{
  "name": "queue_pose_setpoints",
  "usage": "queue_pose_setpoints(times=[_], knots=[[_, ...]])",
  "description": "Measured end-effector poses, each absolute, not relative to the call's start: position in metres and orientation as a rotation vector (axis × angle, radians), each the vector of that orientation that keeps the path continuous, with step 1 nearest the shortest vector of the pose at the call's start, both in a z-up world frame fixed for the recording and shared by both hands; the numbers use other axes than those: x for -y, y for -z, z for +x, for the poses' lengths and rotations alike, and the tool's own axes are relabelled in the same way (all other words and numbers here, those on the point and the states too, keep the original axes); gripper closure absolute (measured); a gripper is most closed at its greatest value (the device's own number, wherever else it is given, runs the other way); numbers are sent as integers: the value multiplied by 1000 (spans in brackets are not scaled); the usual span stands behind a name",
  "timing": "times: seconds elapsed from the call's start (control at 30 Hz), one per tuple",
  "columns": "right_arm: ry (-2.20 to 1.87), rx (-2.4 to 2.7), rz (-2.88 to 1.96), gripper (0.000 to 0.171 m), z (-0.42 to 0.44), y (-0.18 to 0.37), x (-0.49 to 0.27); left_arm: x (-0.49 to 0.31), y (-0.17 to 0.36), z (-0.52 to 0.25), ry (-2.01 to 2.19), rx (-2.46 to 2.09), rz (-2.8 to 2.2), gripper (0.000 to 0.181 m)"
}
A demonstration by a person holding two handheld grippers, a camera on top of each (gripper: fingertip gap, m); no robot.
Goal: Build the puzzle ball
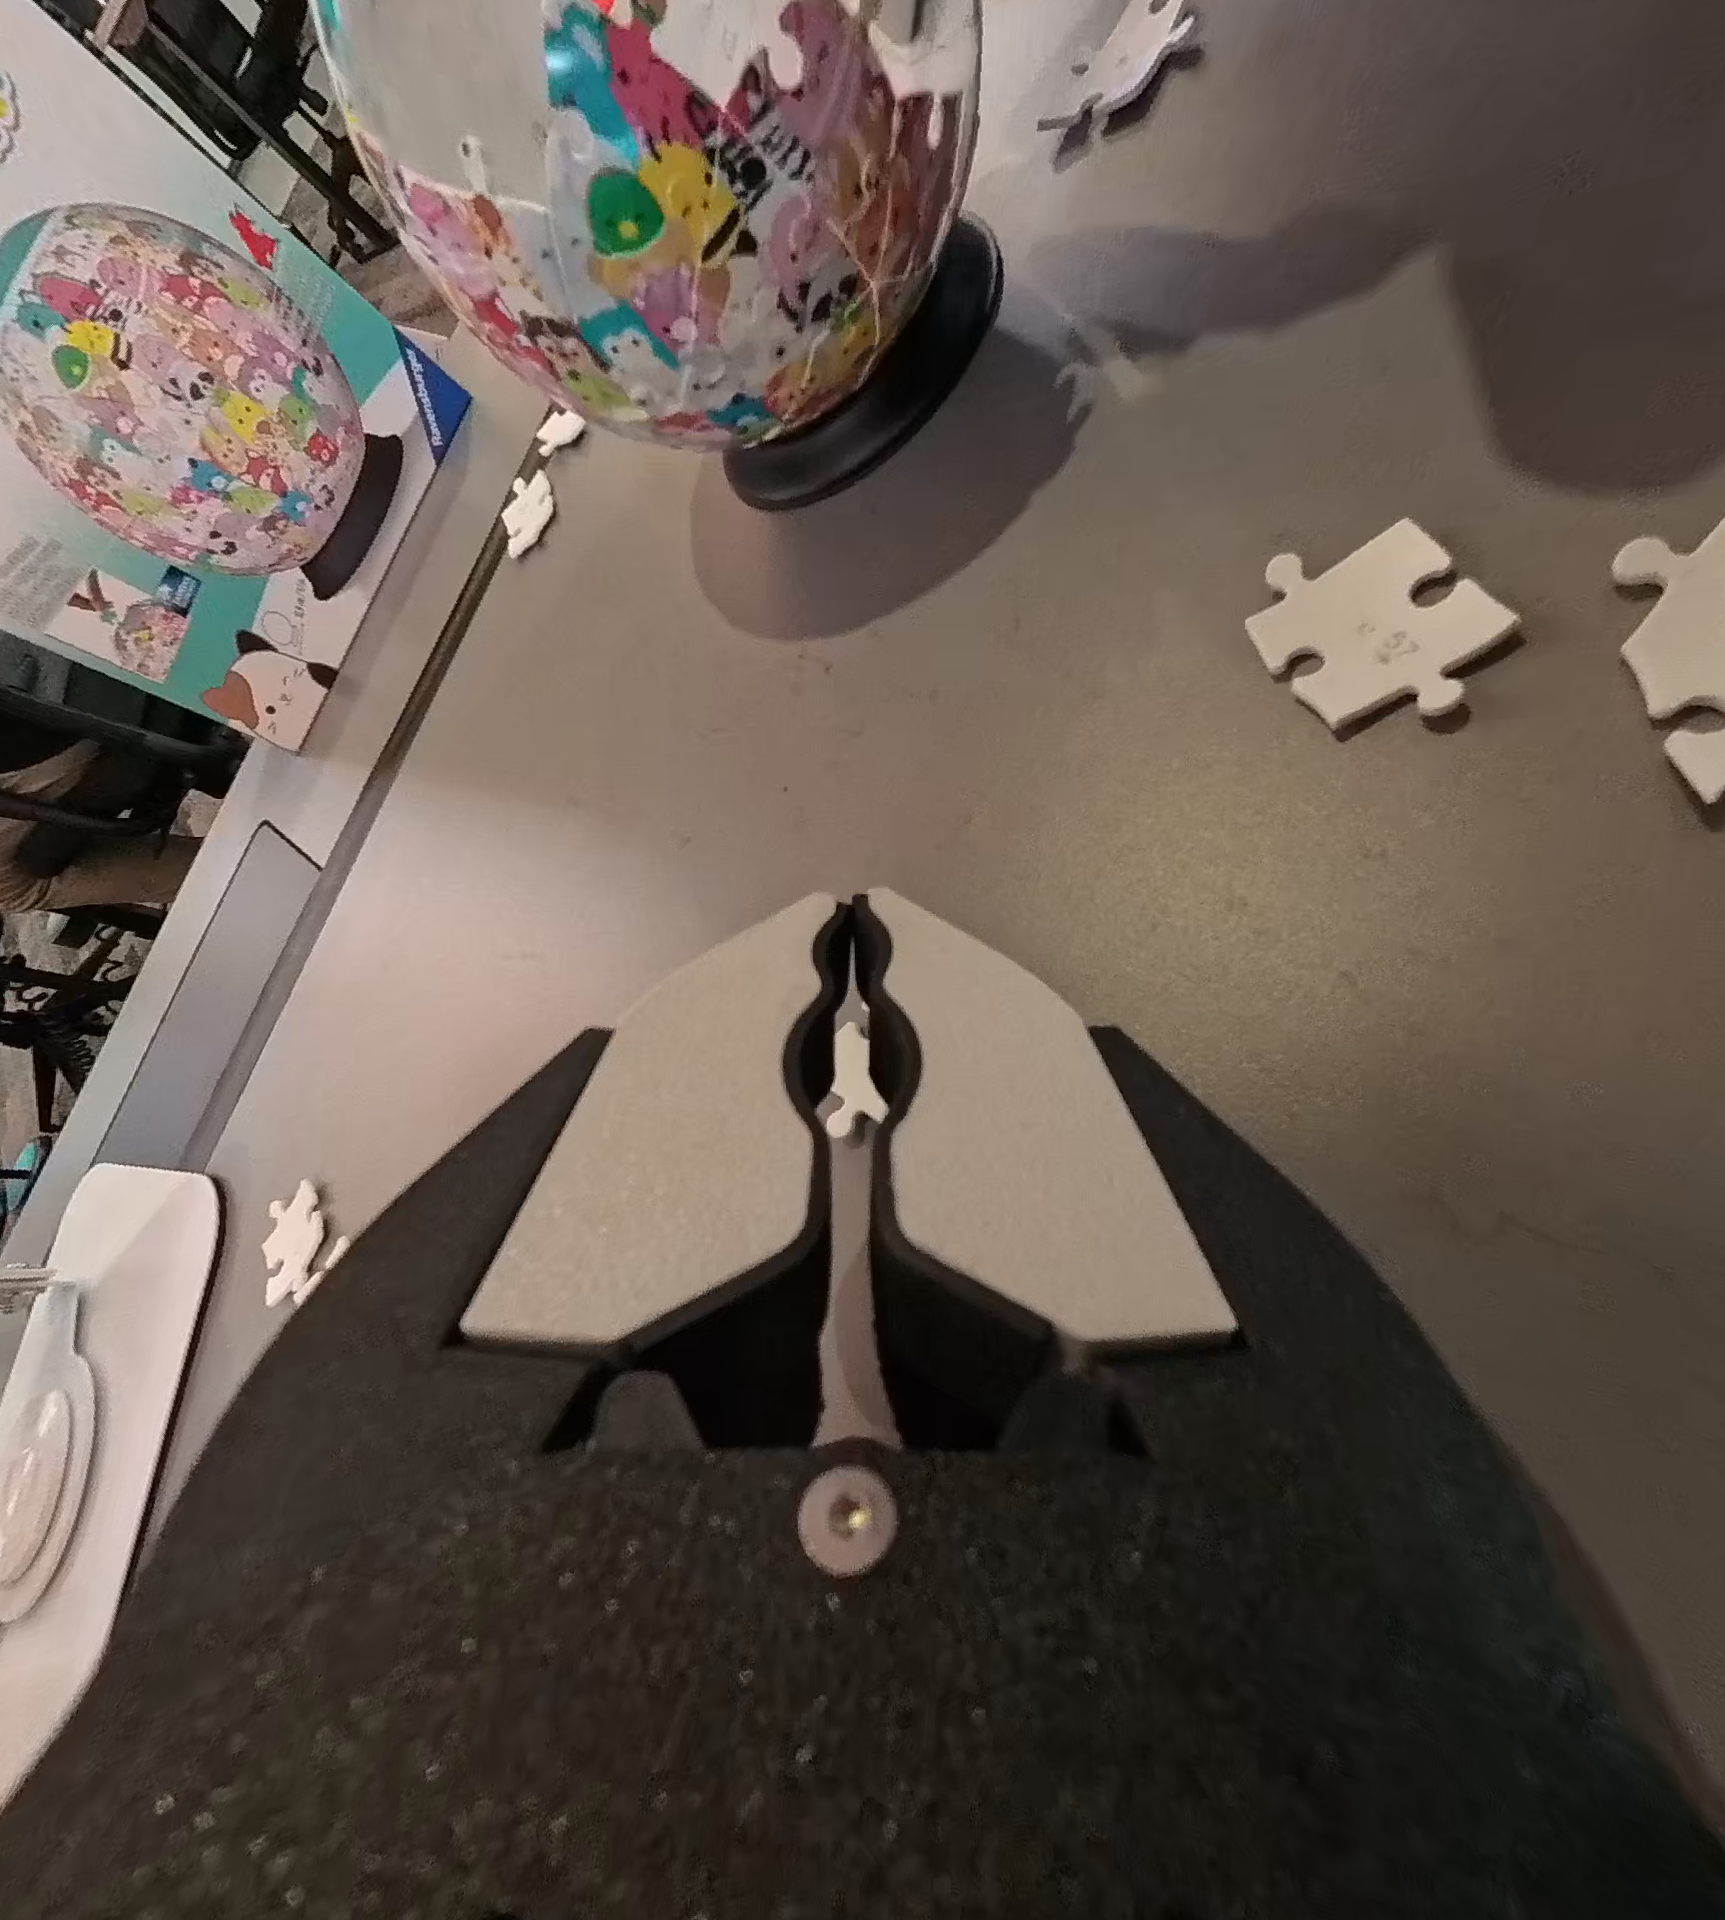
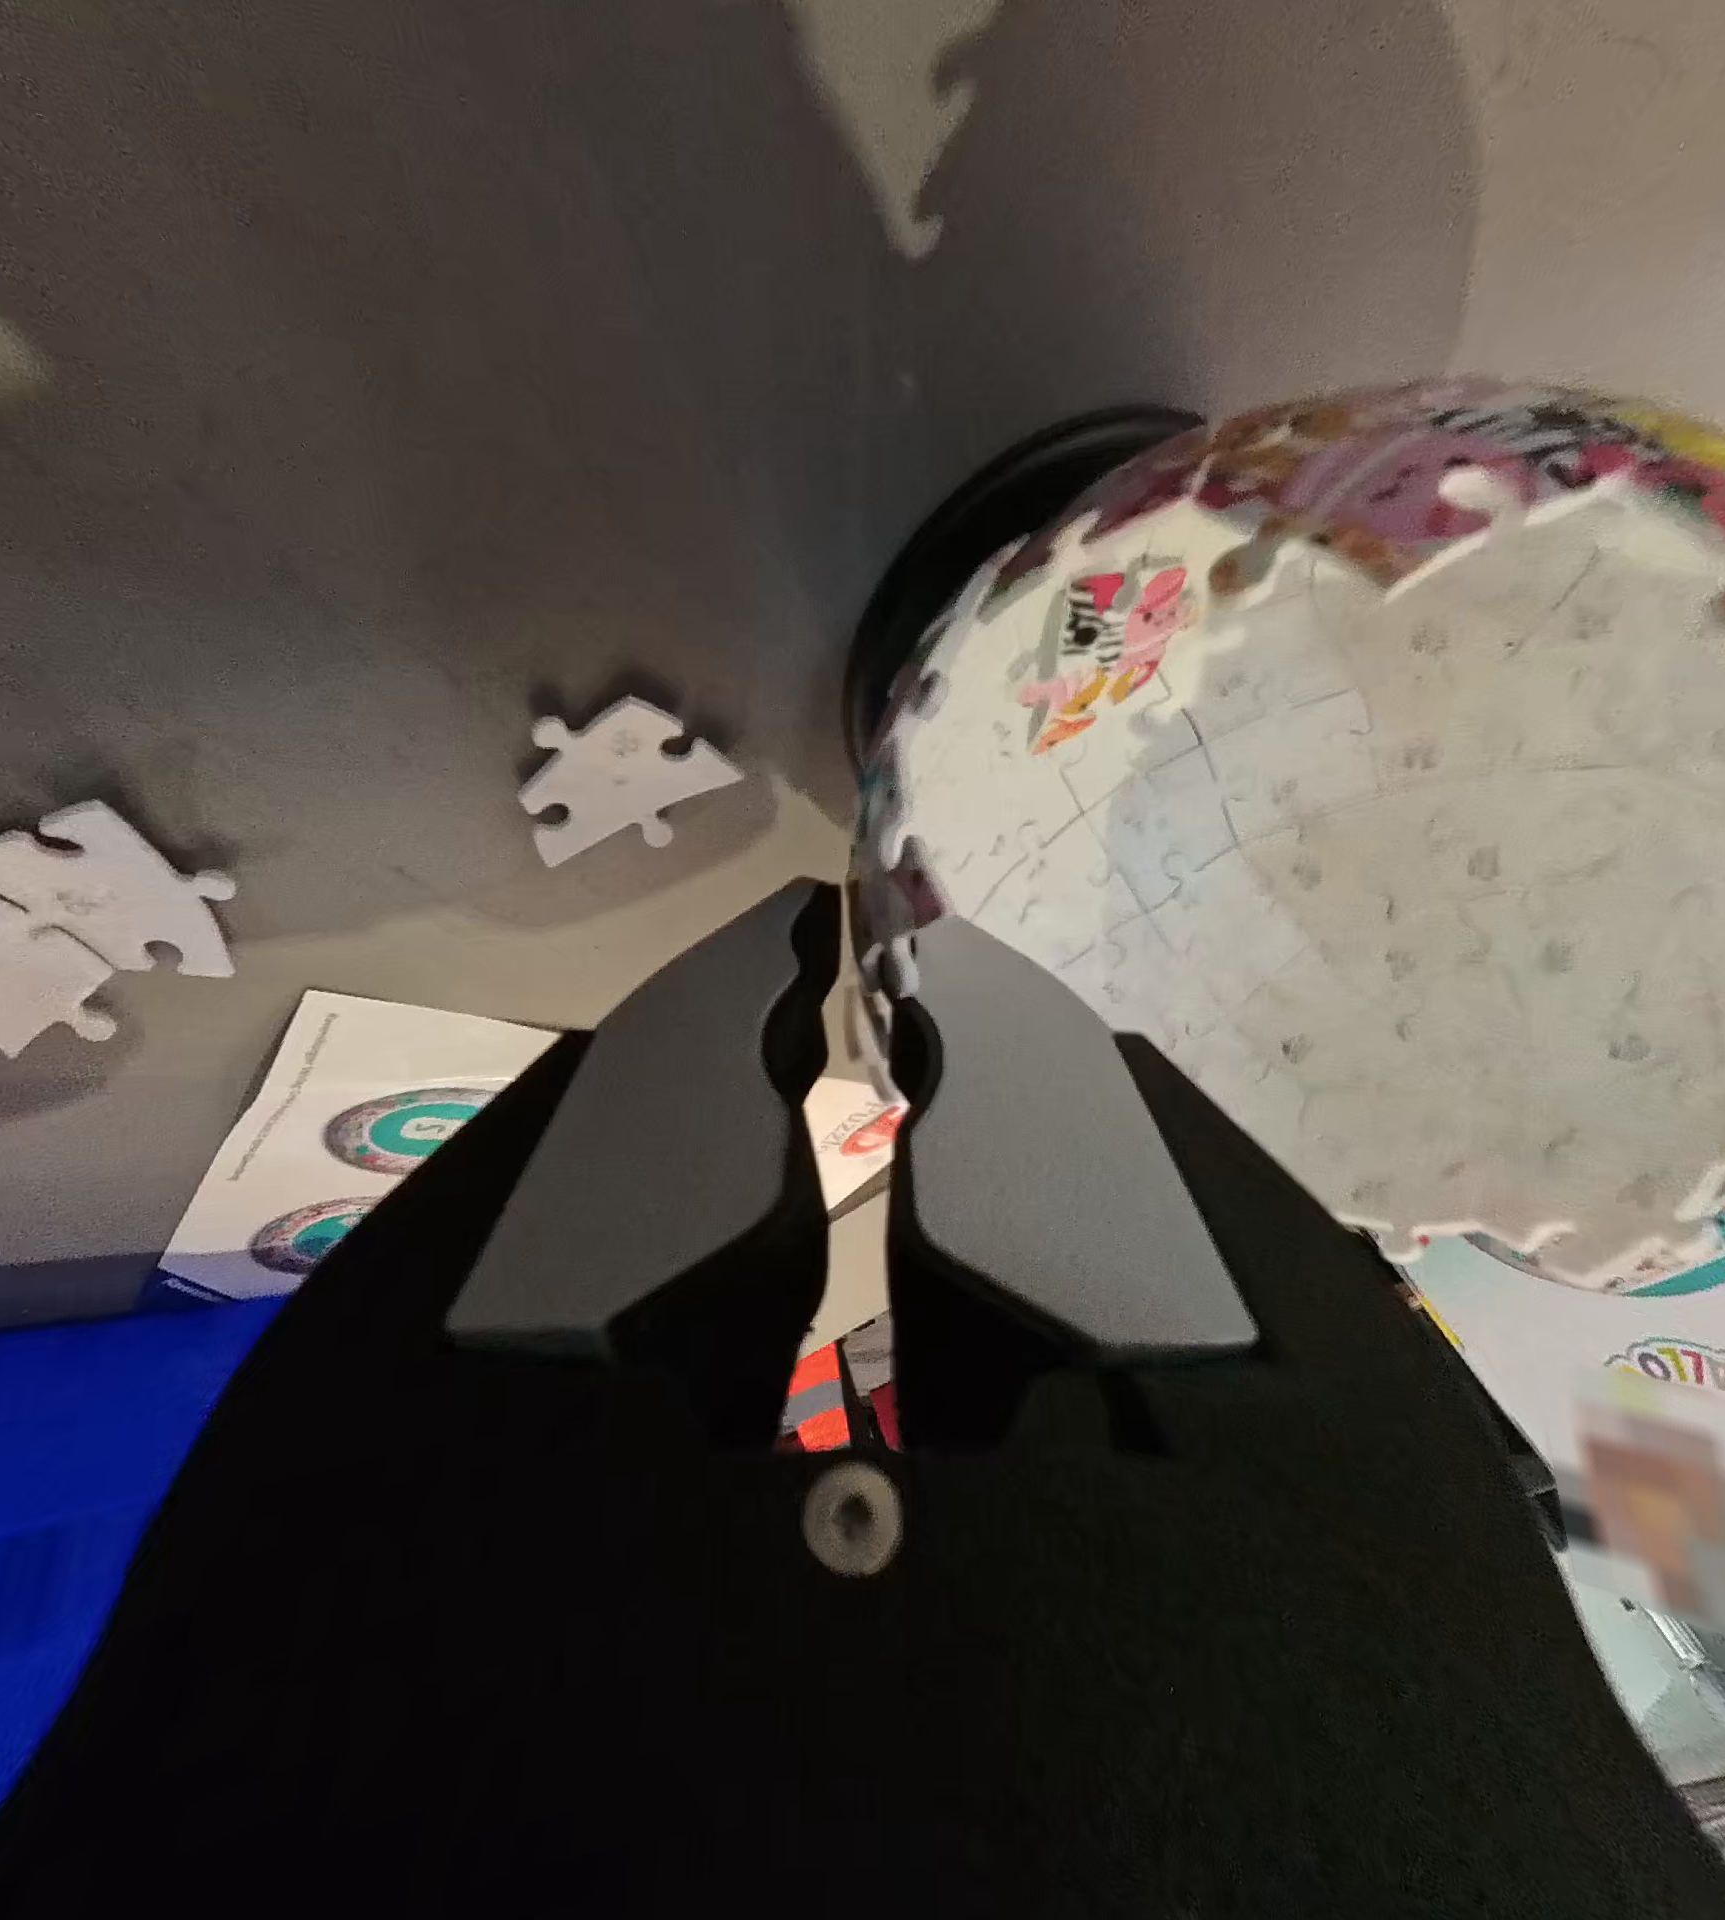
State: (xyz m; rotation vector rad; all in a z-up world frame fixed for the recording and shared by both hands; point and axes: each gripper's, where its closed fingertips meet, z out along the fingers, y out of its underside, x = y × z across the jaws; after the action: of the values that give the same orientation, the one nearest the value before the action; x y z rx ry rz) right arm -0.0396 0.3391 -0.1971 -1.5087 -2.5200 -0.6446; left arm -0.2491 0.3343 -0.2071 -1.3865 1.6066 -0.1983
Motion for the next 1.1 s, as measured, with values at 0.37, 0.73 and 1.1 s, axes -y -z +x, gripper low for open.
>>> queue_pose_setpoints(times=[0.37,0.73,1.1], knots=[[626,2549,-1510,167,-42,202,-340,-334,207,-249,197,-1607,-1386,181],[668,2535,-1548,139,-42,200,-340,-334,208,-249,190,-1611,-1383,181],[556,2123,-1819,139,-48,157,-320,-333,208,-249,178,-1617,-1370,181]])
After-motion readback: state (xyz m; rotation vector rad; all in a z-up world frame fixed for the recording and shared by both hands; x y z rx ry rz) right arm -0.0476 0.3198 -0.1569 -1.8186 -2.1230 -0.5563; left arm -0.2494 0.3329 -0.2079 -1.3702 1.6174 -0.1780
